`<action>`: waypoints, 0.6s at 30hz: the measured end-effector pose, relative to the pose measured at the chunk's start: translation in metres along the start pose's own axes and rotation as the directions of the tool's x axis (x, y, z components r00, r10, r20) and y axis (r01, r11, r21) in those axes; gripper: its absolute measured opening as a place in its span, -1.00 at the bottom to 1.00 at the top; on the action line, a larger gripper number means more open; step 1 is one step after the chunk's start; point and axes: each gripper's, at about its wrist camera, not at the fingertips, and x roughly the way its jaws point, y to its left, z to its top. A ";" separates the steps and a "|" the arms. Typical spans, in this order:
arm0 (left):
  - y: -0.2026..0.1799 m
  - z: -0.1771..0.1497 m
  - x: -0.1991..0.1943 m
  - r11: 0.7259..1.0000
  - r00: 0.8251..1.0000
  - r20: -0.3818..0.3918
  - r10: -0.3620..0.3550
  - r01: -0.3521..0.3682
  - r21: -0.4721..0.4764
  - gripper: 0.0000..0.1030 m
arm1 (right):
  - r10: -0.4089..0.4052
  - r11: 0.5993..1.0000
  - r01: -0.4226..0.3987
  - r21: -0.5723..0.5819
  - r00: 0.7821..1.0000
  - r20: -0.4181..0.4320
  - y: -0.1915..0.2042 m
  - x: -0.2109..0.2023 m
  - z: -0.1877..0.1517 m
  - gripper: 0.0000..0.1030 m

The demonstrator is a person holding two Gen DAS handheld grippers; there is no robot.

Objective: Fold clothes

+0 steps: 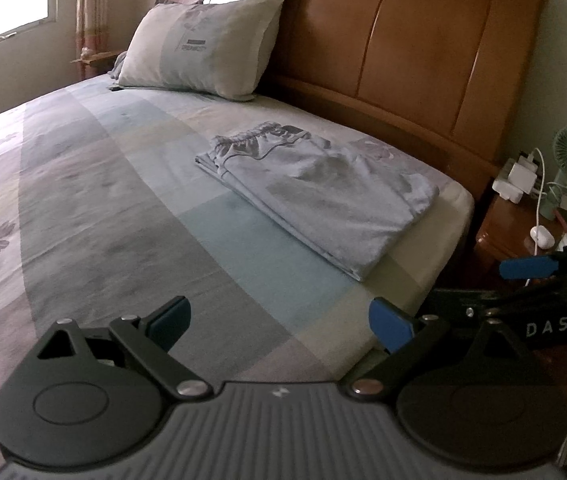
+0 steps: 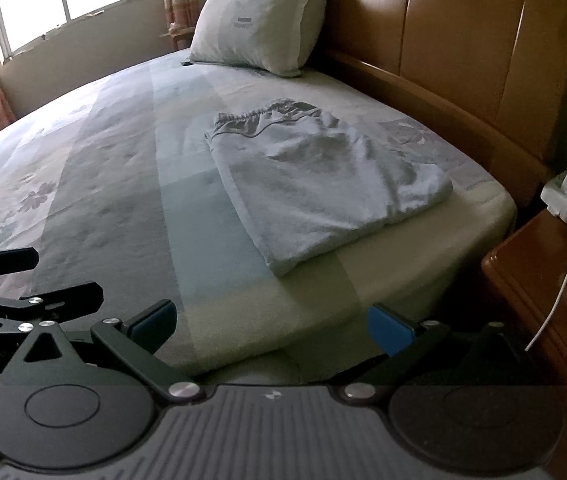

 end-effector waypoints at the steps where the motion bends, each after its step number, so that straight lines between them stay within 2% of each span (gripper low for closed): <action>1: 0.000 0.000 0.000 1.000 1.000 -0.001 -0.001 0.001 0.000 0.86 | 0.001 1.000 -0.001 0.002 1.000 0.000 0.000 0.000 0.000 1.00; 18: 0.001 0.000 0.000 1.000 1.000 0.001 -0.007 0.007 0.001 0.86 | 0.002 1.000 -0.001 0.004 1.000 -0.002 -0.001 0.001 0.001 1.00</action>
